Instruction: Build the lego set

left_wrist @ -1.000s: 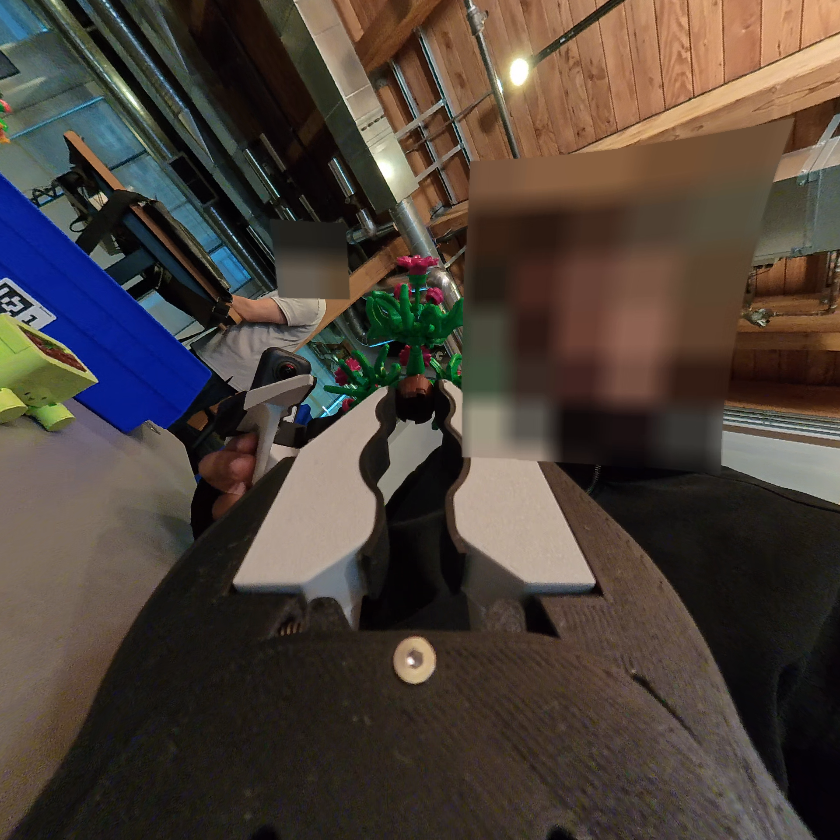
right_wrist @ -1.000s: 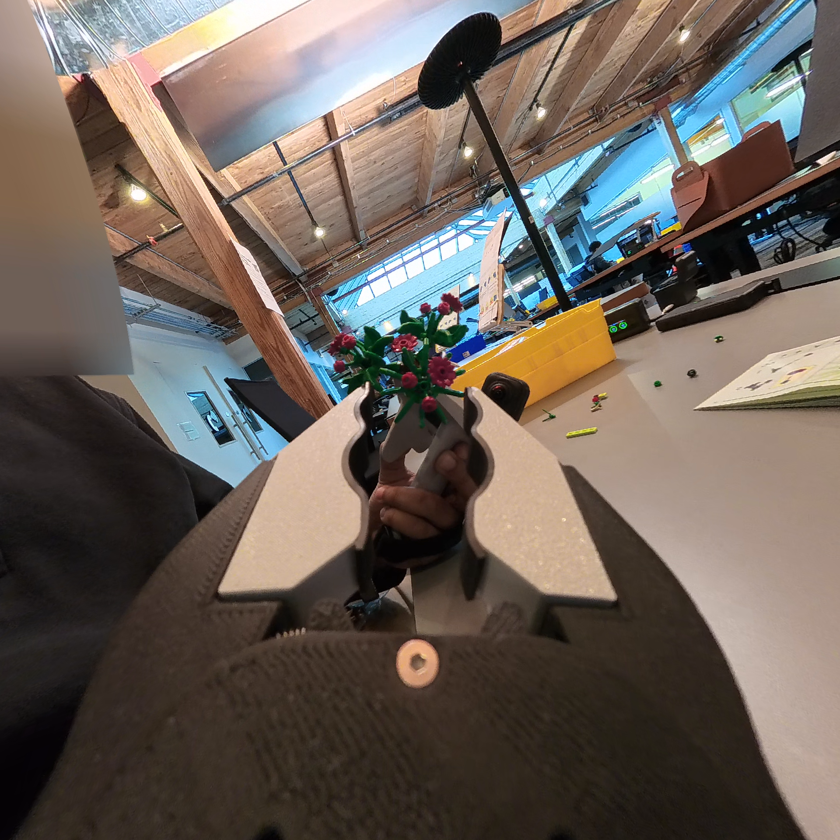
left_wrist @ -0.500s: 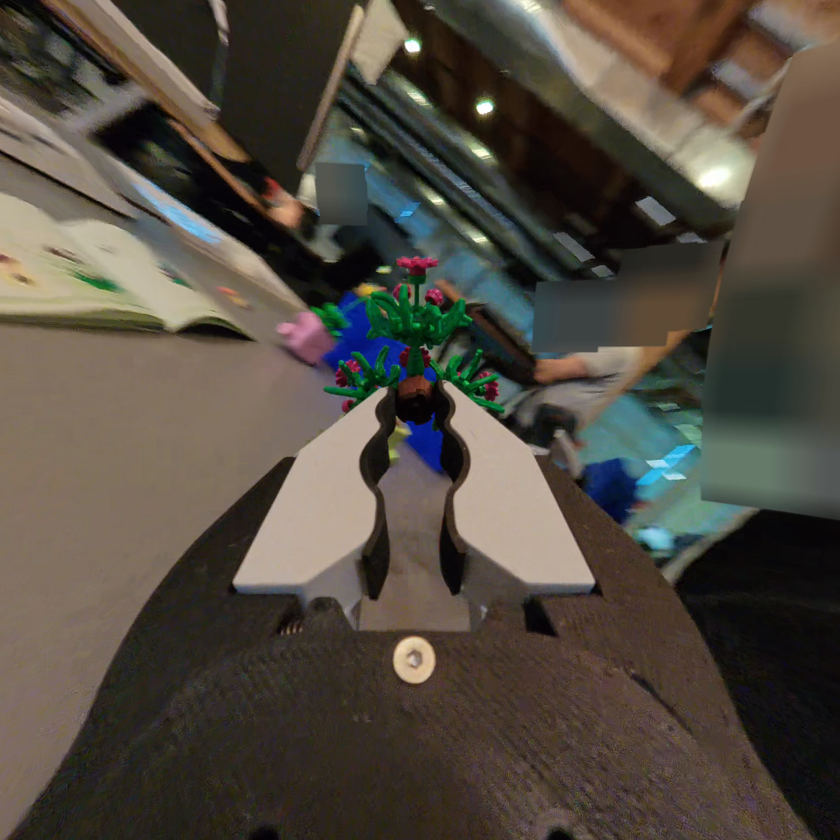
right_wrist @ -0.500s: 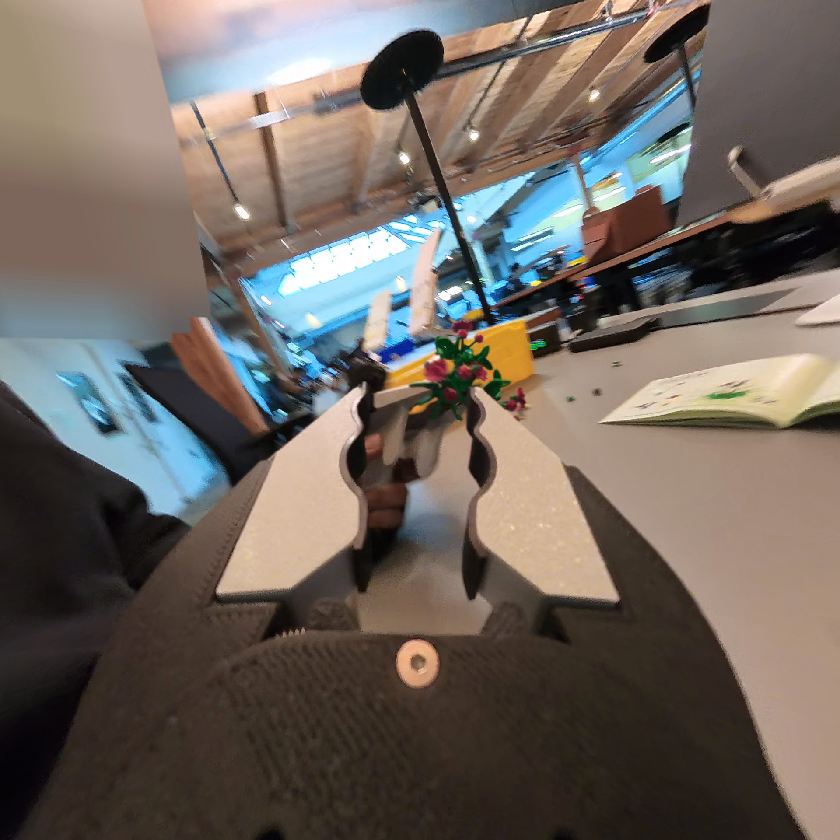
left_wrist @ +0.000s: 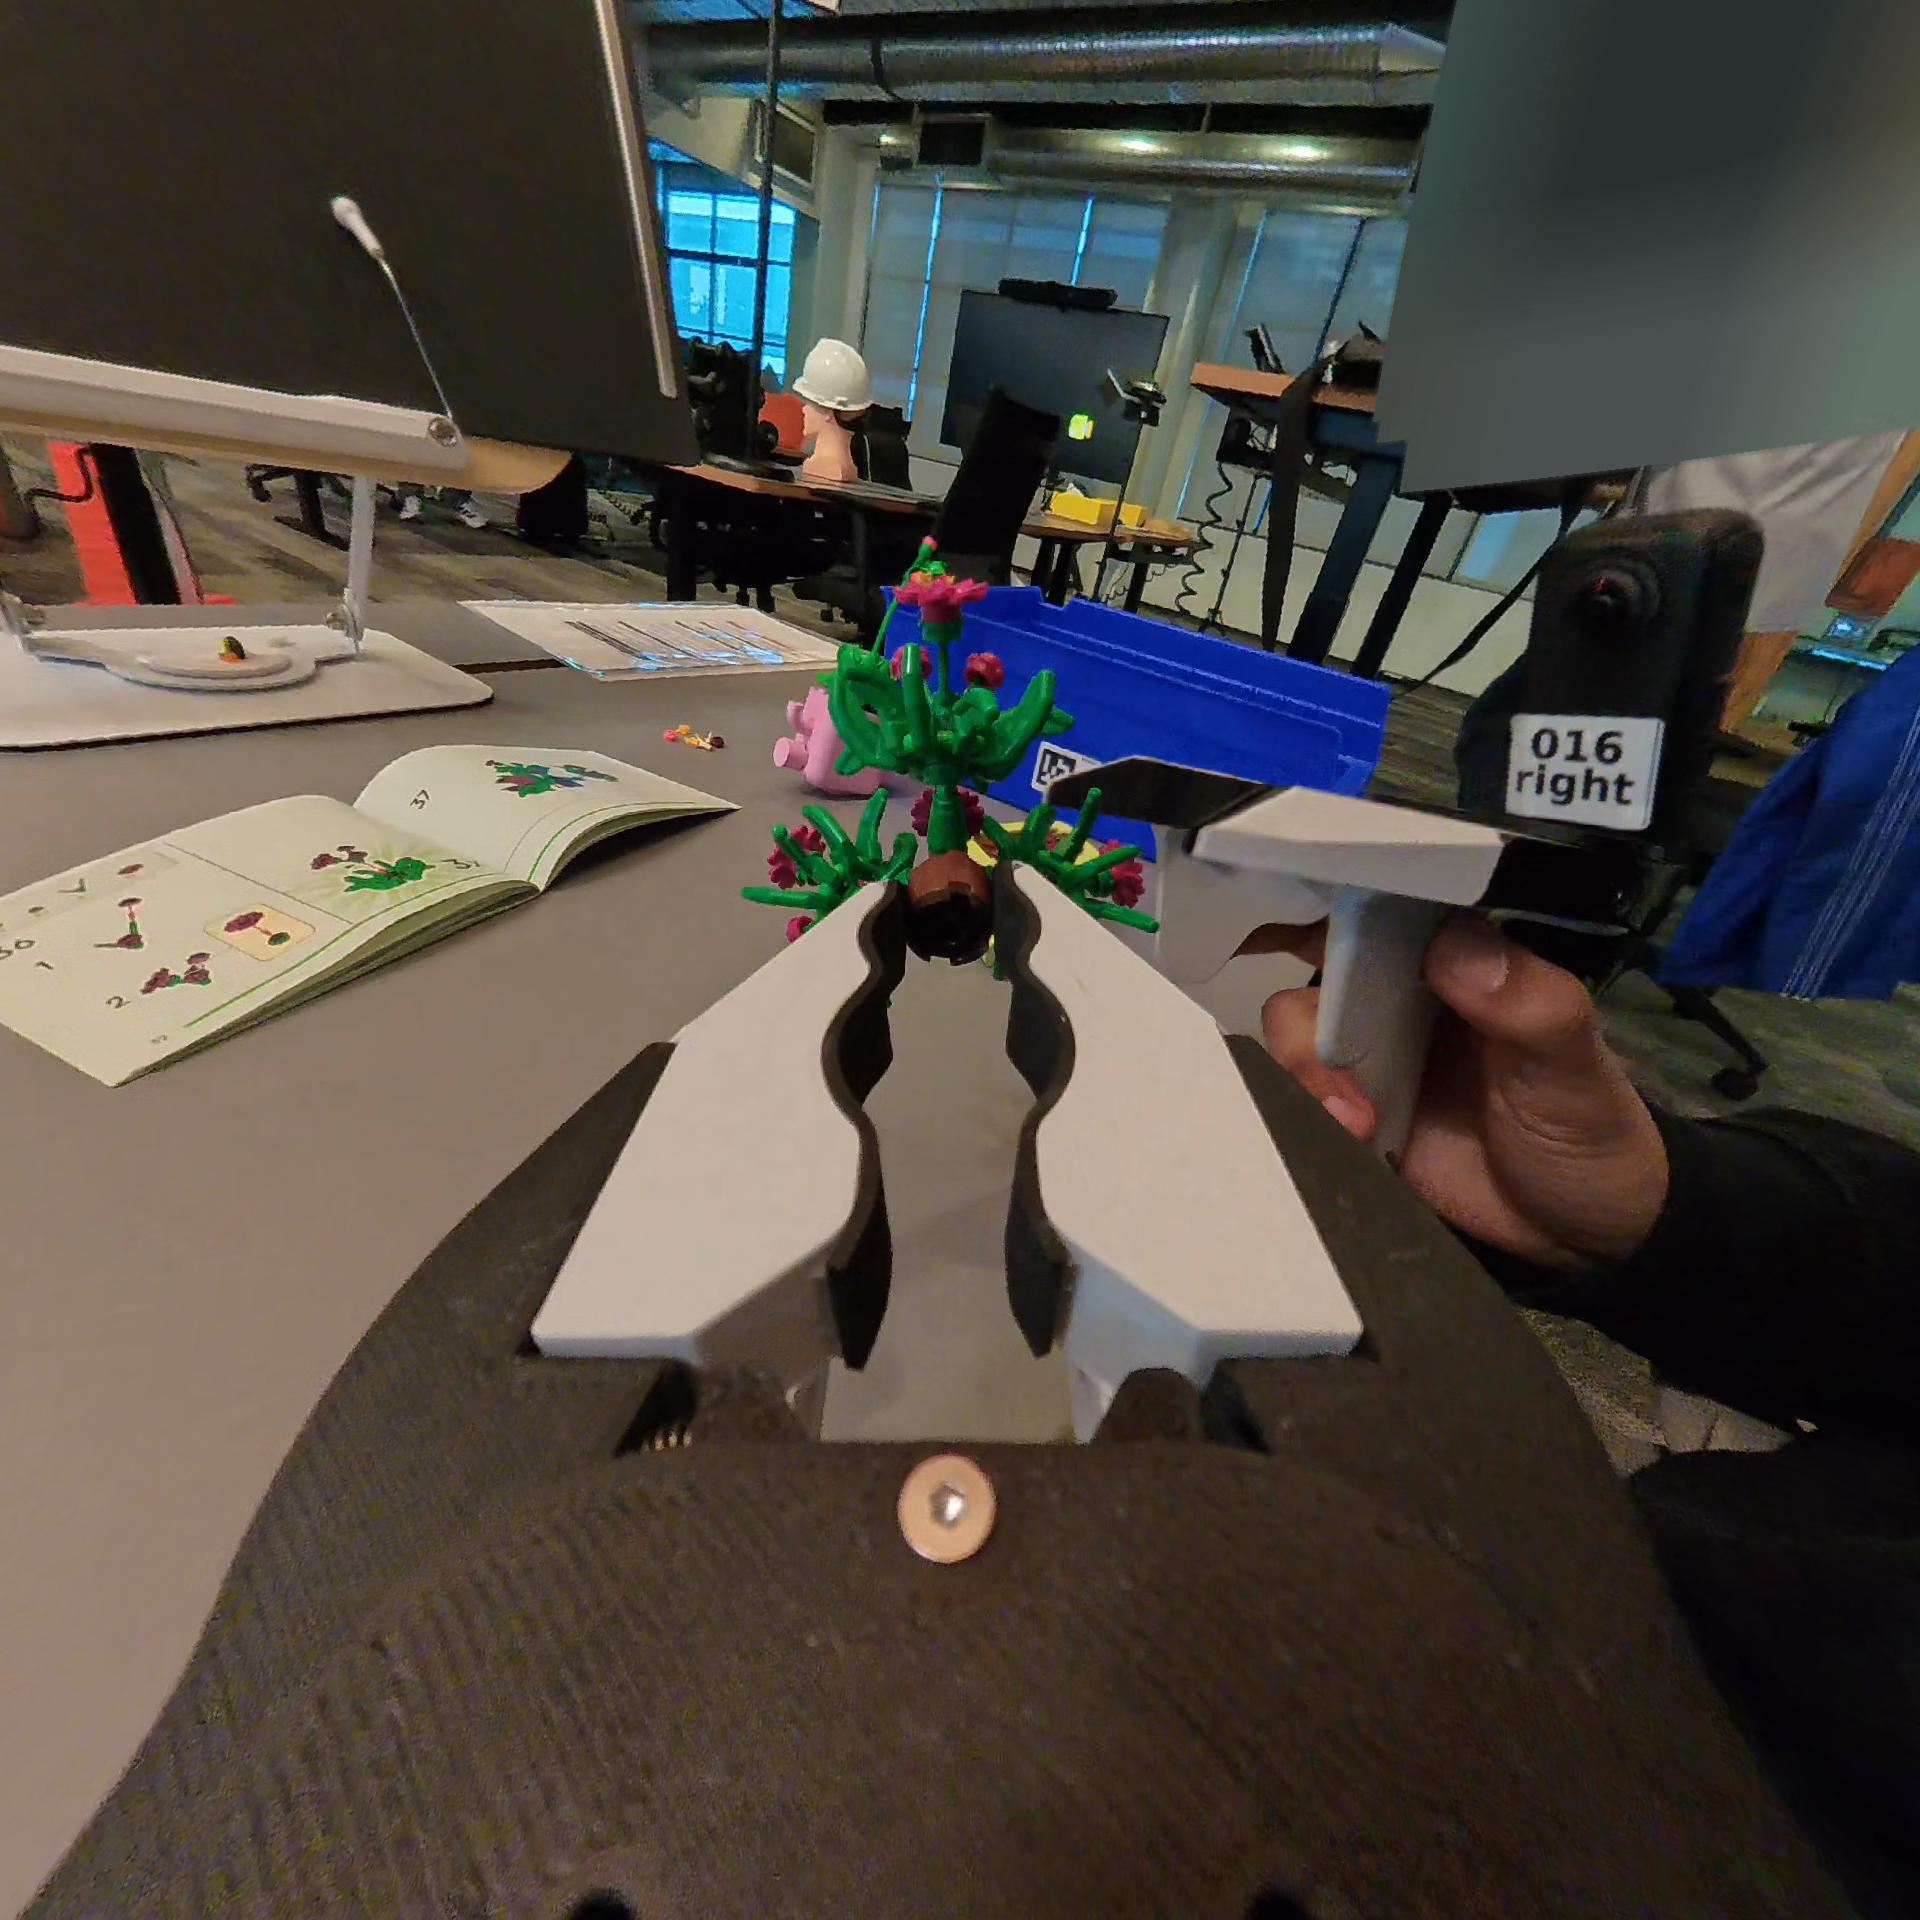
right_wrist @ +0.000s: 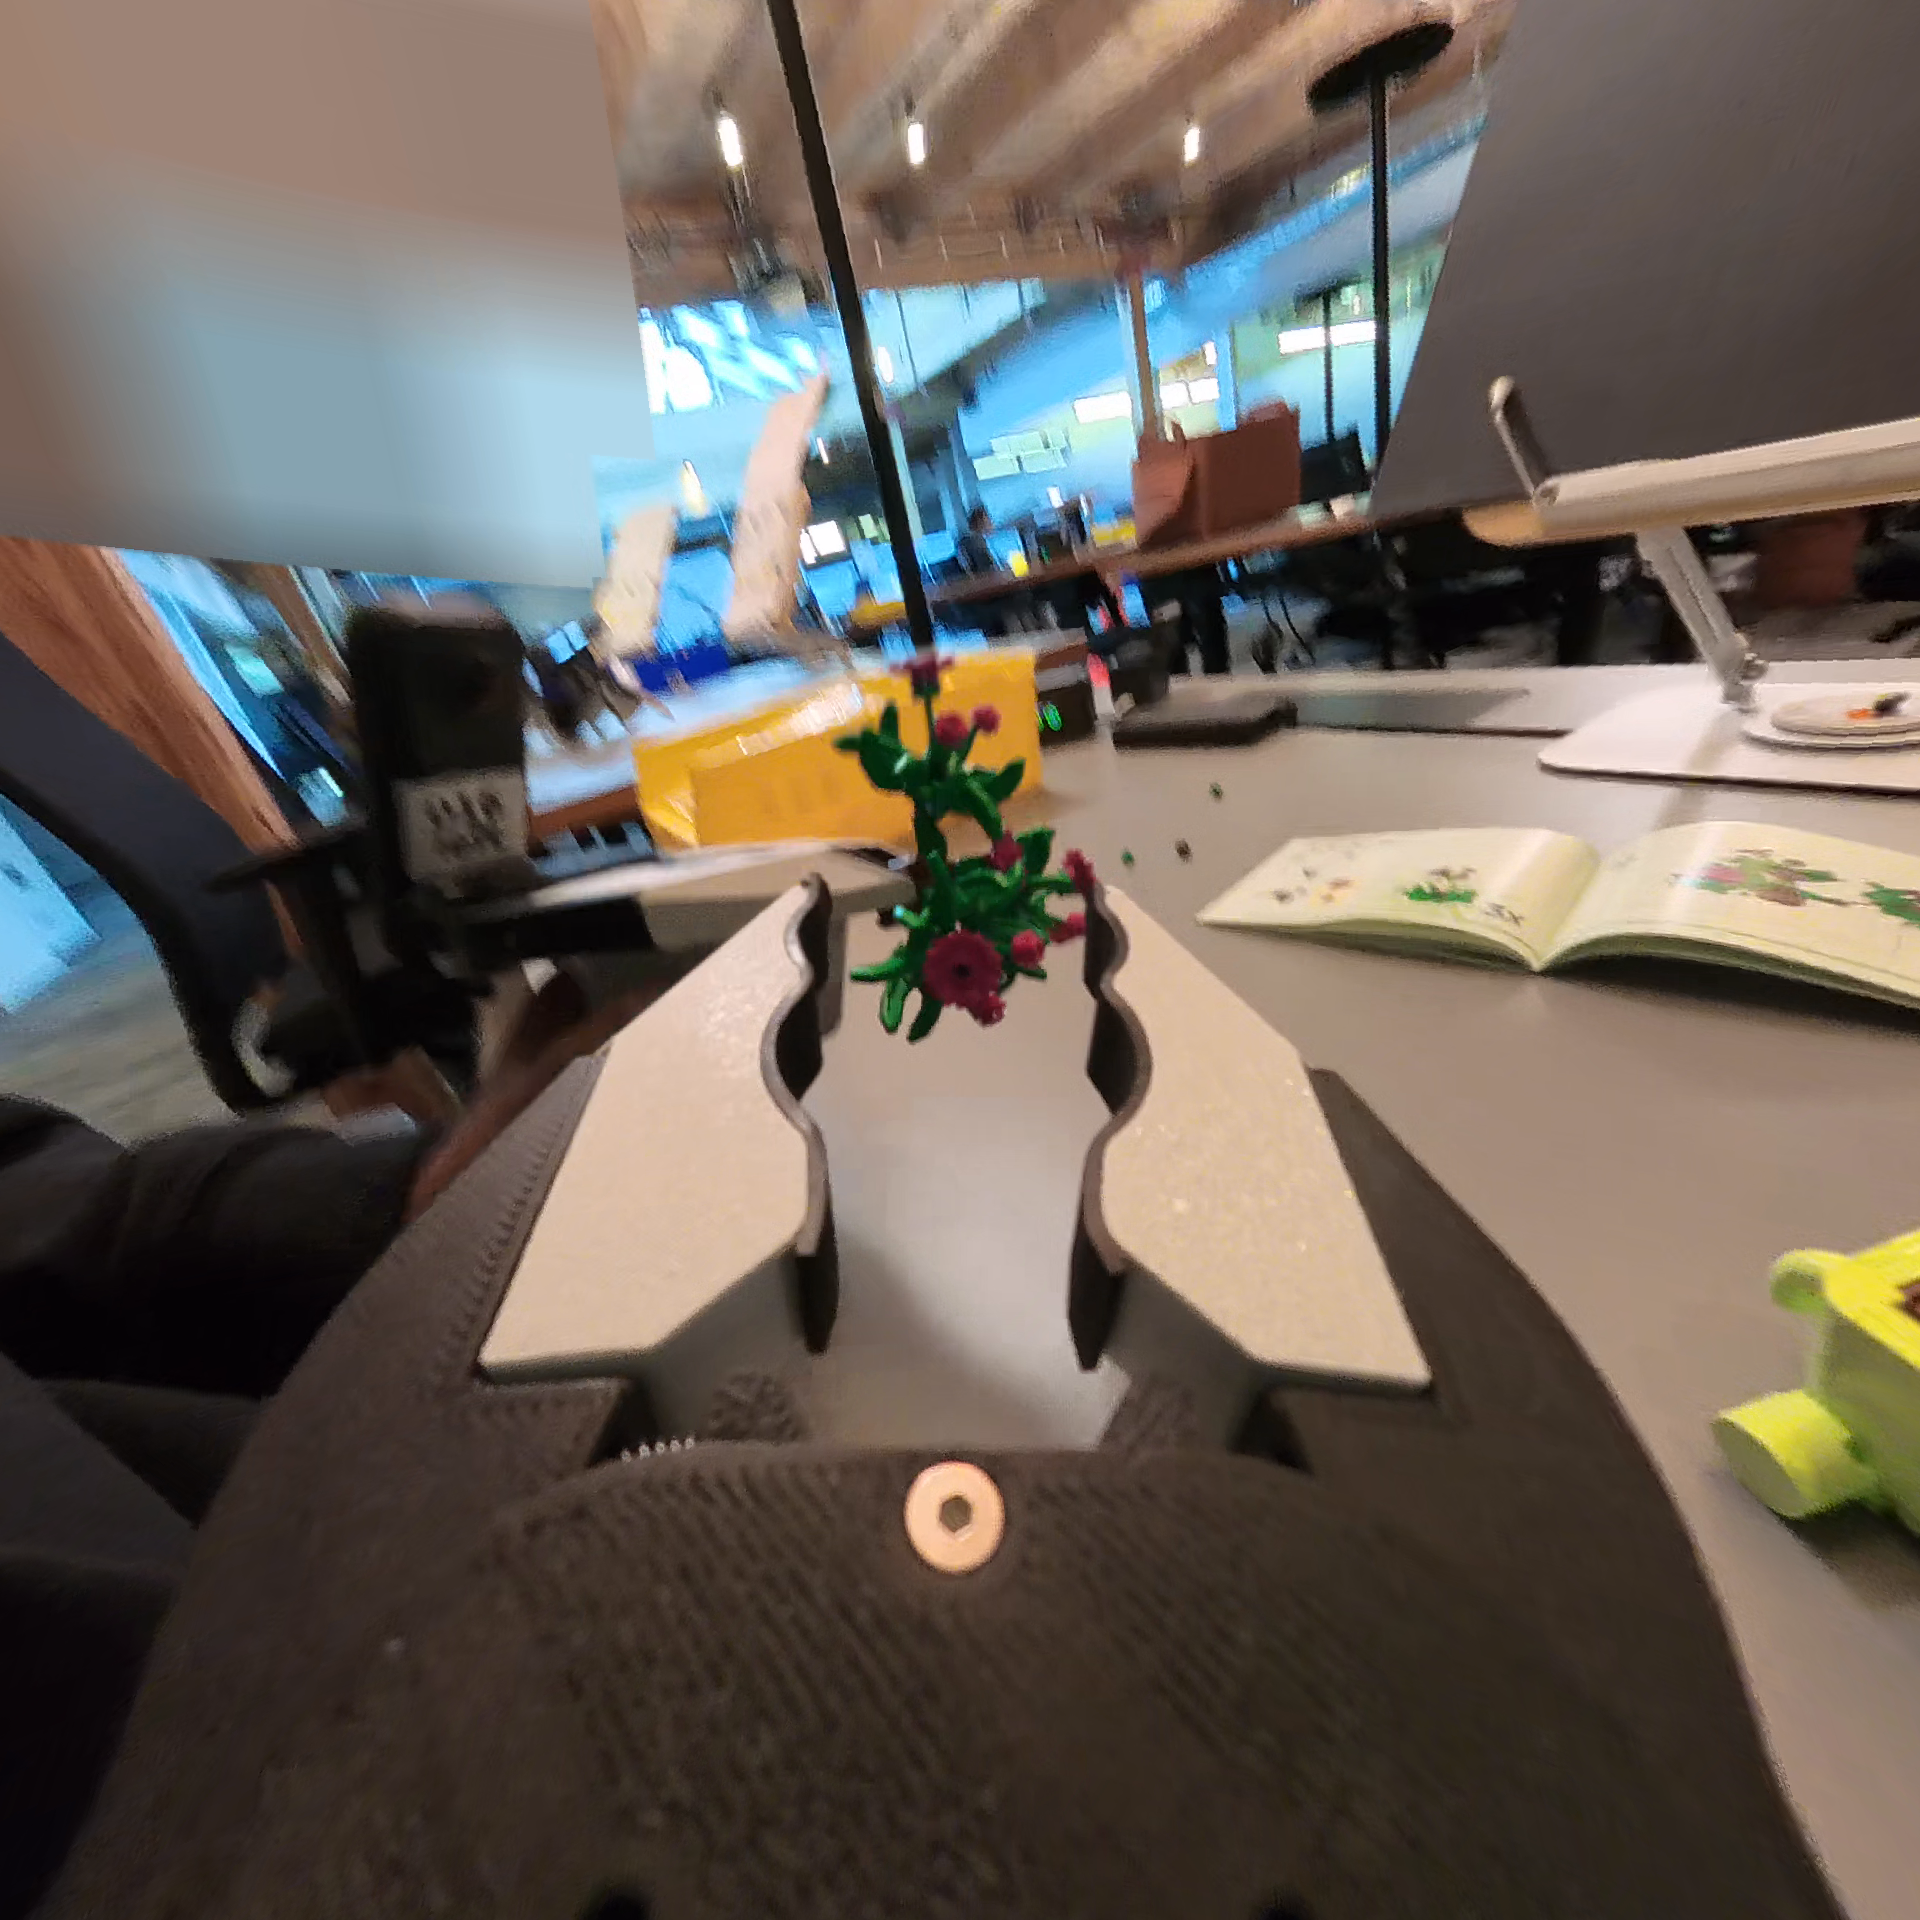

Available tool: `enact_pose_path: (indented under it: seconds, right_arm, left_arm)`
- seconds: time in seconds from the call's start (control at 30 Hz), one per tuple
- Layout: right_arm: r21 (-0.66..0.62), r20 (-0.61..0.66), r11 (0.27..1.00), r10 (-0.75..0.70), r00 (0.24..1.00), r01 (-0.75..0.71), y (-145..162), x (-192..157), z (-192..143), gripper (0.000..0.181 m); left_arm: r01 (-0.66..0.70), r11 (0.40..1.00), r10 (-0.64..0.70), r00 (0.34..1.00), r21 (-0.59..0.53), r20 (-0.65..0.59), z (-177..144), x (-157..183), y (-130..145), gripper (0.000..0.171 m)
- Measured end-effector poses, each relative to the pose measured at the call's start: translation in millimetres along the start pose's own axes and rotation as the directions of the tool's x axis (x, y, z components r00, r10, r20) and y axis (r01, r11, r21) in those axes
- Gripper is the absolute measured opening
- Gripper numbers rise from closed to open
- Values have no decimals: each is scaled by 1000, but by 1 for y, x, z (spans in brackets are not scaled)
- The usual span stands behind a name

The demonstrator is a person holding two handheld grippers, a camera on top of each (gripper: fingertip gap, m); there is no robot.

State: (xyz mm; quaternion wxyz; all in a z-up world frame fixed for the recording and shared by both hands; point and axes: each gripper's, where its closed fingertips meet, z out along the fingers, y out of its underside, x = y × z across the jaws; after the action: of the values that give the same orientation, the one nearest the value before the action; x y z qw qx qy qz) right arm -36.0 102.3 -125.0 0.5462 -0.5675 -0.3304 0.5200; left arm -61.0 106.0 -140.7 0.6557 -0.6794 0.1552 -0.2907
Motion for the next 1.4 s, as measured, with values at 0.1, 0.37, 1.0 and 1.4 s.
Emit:
enact_pose_path:
  seconds: [0.1, 0.37, 1.0, 1.4]
  right_arm:
    - [-66, -14, 995, -80, 997, 79, 10, -5, 5, 46]
    - [-105, 8, 994, -35, 999, 35, 14, -4, 4, 43]
    - [-137, 155, 923, 379, 912, -360, 19, 0, 0, 48]
    - [9, 210, 984, 173, 962, -179, -12, 17, -22, 44]
  left_arm:
    - [-4, 1000, 4, 1000, -1, -1, 0, 1, 0, 14]
    - [12, 1000, -11, 1000, 8, -13, 0, 0, 0, 14]
    - [-9, 1000, 9, 1000, 9, -21, 0, 3, 0, 14]
    - [388, 921, -375, 849, -41, -371, -6, 13, -8, 14]
